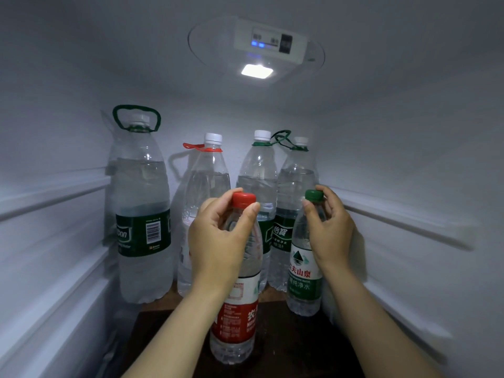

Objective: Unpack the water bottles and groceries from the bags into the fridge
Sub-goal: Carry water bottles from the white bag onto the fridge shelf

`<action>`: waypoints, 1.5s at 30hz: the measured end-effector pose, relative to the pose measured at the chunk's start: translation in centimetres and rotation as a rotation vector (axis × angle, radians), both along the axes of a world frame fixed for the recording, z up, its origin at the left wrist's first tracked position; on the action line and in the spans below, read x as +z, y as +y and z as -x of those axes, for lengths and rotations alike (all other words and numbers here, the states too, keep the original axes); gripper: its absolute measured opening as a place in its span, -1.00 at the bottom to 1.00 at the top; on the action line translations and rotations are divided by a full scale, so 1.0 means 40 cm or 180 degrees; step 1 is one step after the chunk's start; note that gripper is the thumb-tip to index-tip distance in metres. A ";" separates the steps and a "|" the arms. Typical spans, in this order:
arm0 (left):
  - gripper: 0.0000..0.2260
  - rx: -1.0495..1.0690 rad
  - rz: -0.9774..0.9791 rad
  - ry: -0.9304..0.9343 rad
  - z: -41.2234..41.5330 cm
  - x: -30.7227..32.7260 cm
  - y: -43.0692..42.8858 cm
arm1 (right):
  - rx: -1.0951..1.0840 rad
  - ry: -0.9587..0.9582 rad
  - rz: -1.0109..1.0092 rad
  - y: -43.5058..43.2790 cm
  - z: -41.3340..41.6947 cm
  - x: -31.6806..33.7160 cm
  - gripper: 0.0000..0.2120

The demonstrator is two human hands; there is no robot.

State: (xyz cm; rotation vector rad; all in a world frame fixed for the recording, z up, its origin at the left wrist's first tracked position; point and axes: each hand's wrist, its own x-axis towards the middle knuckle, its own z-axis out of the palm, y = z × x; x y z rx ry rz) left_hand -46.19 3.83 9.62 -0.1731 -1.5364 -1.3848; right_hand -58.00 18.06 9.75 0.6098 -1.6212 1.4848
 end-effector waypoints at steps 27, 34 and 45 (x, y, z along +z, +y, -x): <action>-0.65 0.0536 0.0184 0.0503 0.192 -0.020 0.110 | 0.0093 0.0030 -0.0242 0.014 -0.024 -0.012 -0.68; -0.62 0.0591 0.0158 0.0554 0.209 -0.023 0.130 | 0.0119 -0.0008 -0.0168 0.012 -0.027 -0.014 -0.62; -0.57 0.0485 0.0458 0.0268 0.186 -0.023 0.110 | 0.0238 -0.0344 -0.0174 0.025 -0.043 0.004 -0.59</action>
